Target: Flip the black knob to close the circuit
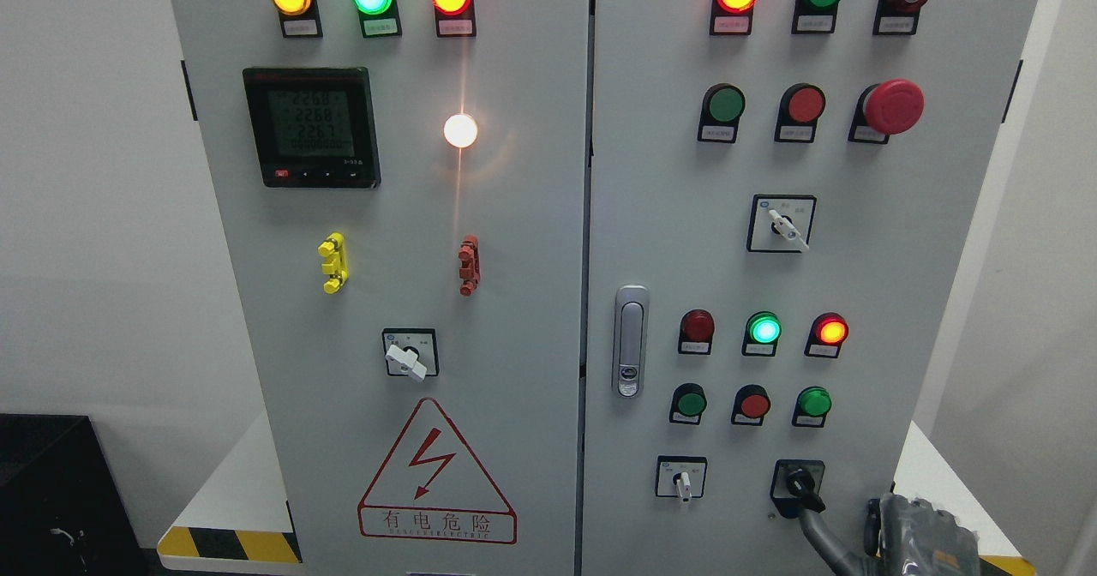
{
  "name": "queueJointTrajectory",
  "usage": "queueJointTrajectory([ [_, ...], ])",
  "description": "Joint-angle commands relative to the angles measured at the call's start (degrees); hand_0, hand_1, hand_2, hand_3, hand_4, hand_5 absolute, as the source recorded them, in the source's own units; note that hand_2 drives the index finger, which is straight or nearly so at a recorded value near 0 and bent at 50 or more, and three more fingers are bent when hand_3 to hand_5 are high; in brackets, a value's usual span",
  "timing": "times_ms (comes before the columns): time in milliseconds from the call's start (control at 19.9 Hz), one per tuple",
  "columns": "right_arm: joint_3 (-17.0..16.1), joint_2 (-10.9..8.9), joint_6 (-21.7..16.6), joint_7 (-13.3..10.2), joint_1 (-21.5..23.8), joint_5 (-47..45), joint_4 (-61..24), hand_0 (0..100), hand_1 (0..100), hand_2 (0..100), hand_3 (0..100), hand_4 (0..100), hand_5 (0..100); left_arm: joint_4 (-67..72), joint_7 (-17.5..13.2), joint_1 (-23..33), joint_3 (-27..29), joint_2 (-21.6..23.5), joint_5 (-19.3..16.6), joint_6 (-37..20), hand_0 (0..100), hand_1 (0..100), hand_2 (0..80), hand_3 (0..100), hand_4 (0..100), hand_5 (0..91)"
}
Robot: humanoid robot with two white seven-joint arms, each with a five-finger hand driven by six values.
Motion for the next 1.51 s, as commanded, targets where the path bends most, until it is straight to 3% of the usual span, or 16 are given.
queueJointTrajectory([
  [0, -0.6, -0.10, -0.2, -0.2, -0.4, -0.9, -0.4, 0, 0, 90, 100, 97, 99, -1.8, 0.0, 1.3, 0.0, 0.0, 0.0, 0.0, 12, 56, 0.0, 0, 0, 0.0],
  [753, 0.3, -0.19, -0.8, -0.4, 0.3, -2.1, -1.6, 0, 0, 90, 100, 97, 100, -1.8, 0.0, 1.3, 0.0, 0.0, 0.0, 0.0, 12, 56, 0.0, 0, 0, 0.0],
  [1456, 7.3, -0.45, -0.8, -0.5, 2.3, -2.0, -1.4, 0, 0, 90, 100, 97, 100, -1.8, 0.0, 1.3, 0.0, 0.0, -0.1, 0.0, 12, 56, 0.0, 0, 0, 0.0],
])
